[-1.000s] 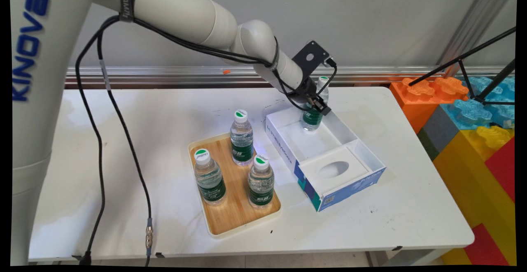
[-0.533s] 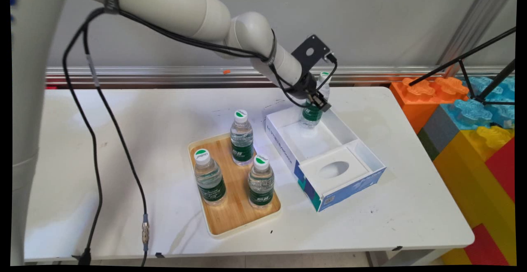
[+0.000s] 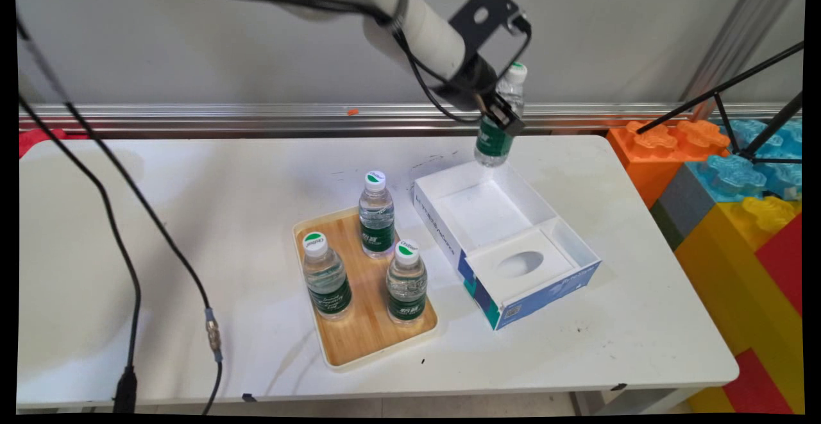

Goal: Place the picked object on the tray

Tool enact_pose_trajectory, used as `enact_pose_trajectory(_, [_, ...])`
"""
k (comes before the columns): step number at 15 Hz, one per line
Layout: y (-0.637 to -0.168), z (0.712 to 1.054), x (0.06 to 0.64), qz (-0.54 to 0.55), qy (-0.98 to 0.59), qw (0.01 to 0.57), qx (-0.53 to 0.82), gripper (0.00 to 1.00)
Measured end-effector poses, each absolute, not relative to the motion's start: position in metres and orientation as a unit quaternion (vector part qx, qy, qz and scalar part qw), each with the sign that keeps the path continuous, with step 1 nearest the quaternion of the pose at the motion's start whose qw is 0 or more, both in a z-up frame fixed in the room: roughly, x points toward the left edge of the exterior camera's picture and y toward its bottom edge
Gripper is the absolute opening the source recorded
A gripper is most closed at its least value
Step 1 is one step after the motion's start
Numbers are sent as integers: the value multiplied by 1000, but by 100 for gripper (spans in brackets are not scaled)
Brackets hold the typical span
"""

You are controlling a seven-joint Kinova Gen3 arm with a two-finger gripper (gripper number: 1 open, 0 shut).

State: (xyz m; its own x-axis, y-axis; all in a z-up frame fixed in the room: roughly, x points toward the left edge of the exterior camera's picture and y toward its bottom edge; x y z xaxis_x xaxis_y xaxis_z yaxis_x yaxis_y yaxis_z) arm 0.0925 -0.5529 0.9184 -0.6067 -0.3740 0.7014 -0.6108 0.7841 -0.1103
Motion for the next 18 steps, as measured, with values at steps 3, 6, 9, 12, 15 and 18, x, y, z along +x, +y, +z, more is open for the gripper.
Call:
enact_pose_trajectory(3, [-547,944,112,168,-883,344,271,0])
enact_pose_trajectory(6, [-541,967,139,157,-886,347,265,0])
enact_pose_trajectory(9, [-529,982,178,142,-884,357,266,0])
enact_pose_trajectory(12, [-516,987,224,132,-877,368,278,0])
enact_pose_trajectory(15, [-505,984,263,126,-874,374,285,0])
enact_pose_trajectory(18, [-498,975,303,126,-871,378,287,0])
